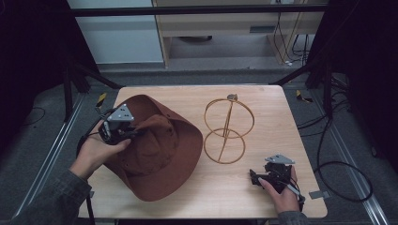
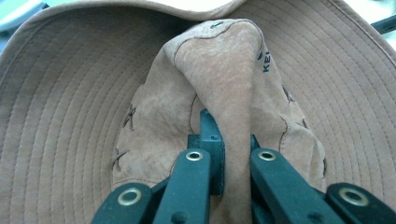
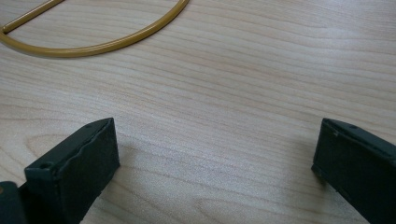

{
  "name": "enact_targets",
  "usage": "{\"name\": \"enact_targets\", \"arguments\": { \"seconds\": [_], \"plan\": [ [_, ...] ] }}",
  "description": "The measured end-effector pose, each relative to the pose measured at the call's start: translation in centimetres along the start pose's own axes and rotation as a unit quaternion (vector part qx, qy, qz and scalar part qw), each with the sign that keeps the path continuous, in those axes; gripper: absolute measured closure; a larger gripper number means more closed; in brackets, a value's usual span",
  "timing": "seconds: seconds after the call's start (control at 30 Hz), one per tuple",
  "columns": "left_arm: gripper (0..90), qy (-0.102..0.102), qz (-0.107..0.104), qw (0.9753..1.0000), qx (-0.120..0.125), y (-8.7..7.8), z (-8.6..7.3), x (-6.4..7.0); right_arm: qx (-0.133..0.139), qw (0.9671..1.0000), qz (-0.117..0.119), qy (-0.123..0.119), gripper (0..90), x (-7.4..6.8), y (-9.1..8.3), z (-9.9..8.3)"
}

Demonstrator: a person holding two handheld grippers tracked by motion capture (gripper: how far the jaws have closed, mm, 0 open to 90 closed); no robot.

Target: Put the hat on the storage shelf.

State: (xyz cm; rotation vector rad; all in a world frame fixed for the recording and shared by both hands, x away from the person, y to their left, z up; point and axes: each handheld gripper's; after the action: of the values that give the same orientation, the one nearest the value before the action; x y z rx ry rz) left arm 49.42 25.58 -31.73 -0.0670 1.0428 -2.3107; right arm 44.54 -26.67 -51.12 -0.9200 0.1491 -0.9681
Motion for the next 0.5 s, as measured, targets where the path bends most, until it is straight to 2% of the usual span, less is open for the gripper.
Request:
{"name": "enact_targets", "arguments": {
  "seconds": [0.2, 0.23, 0.5],
  "plan": [
    [88.3, 0.005, 0.005, 0.9999, 0.009, -1.2, -0.2, 0.7, 0.000, 1.0000, -0.001, -0.001, 0.4, 0.0, 0.0, 0.0],
    [88.3, 0.003, 0.002, 0.9998, 0.019, -1.7, -0.2, 0.9, 0.000, 1.0000, 0.000, 0.000, 0.4, 0.0, 0.0, 0.0],
    [88.4, 0.004, 0.001, 0.9990, 0.044, -2.8, 0.1, 1.5, 0.000, 1.0000, 0.000, 0.000, 0.5, 0.0, 0.0, 0.0]
  ]
}}
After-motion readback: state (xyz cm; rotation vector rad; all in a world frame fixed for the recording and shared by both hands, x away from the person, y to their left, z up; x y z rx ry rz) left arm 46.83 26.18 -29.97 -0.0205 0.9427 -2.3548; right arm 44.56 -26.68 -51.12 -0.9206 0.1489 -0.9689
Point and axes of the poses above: each handheld gripper's, and its own axes: y roughly forward along the jaws, z roughly out of its top, x roughly to its right, and after that the axes turned 3 degrees about y, right-handed
